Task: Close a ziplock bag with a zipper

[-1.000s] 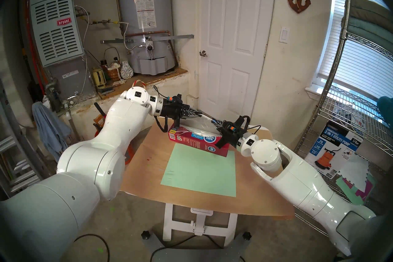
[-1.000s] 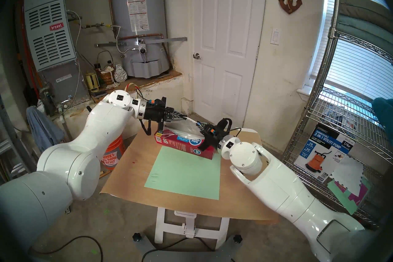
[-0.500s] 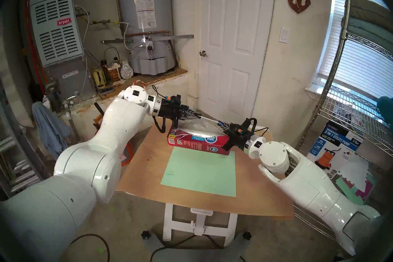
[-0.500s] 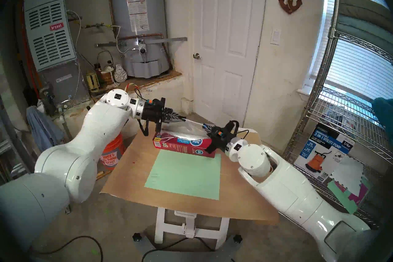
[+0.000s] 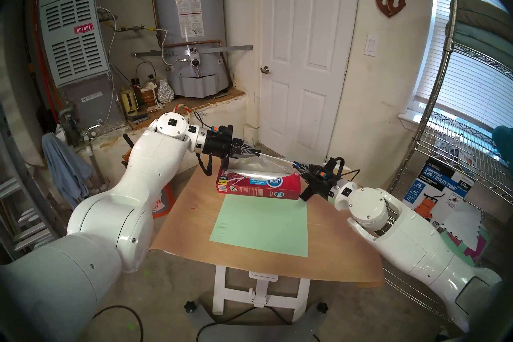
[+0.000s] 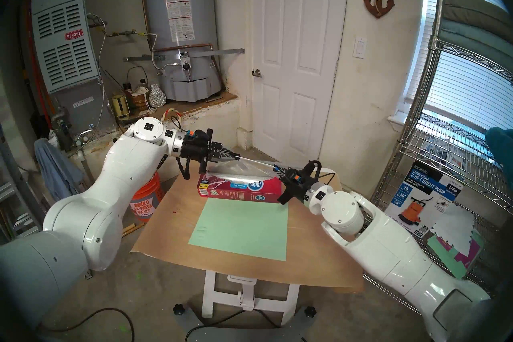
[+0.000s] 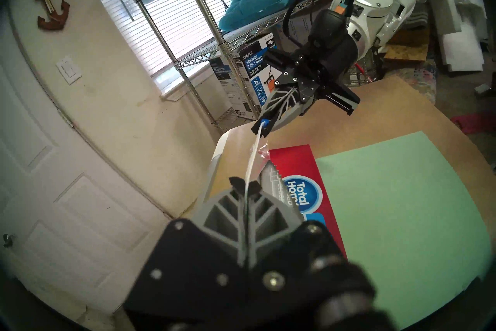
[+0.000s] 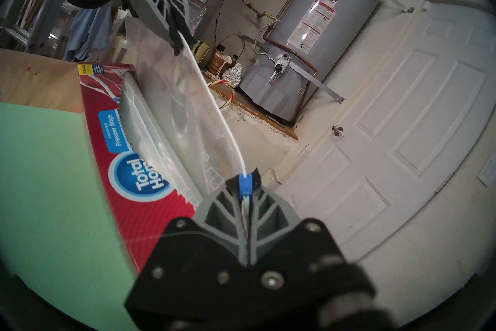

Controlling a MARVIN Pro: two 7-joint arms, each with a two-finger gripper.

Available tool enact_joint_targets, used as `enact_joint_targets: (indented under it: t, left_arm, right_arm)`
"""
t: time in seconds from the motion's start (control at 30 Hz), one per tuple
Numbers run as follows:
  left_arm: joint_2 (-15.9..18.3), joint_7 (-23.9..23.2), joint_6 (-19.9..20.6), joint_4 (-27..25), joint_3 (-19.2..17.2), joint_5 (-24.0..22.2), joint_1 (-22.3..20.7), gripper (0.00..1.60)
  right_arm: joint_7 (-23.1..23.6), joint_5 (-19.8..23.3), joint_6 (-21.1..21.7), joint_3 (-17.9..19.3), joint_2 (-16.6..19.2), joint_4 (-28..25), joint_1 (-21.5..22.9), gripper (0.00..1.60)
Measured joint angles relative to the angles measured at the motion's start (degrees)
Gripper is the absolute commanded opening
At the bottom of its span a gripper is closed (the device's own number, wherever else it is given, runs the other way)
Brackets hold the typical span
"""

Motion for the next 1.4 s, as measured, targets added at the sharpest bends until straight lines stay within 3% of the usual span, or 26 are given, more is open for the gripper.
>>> enact_joint_targets:
  t: [0.77,0.8,0.9,0.93,1.17,1.4]
  left_arm:
    - [0.36,-0.90,1.70,-3.44,0.08,-1.62,2.76,0.00]
    - [0.37,-0.90,1.76,-3.49,0.10,-1.67,2.82,0.00]
    - [0.40,-0.90,1.82,-3.53,0.12,-1.74,2.86,0.00]
    - [0.41,-0.90,1.84,-3.54,0.12,-1.77,2.87,0.00]
    - [1.10,-0.90,2.11,-3.57,-0.08,-1.96,2.90,0.00]
    - [1.12,-0.90,2.38,-3.54,-0.02,-1.95,2.87,0.00]
  right_arm:
    - [0.01,0.69,-0.25,1.39,2.63,-0.96,-1.63,0.00]
    - [0.01,0.74,-0.25,1.50,2.76,-0.84,-1.66,0.20]
    - [0.02,0.89,-0.24,1.61,2.90,-0.71,-1.71,0.20]
    - [0.03,0.98,-0.23,1.66,2.95,-0.66,-1.73,1.60]
    - [-1.54,3.19,1.99,3.73,2.77,-0.01,-2.01,1.60]
    - [-4.62,9.59,6.96,7.42,-1.12,0.27,-0.17,1.60]
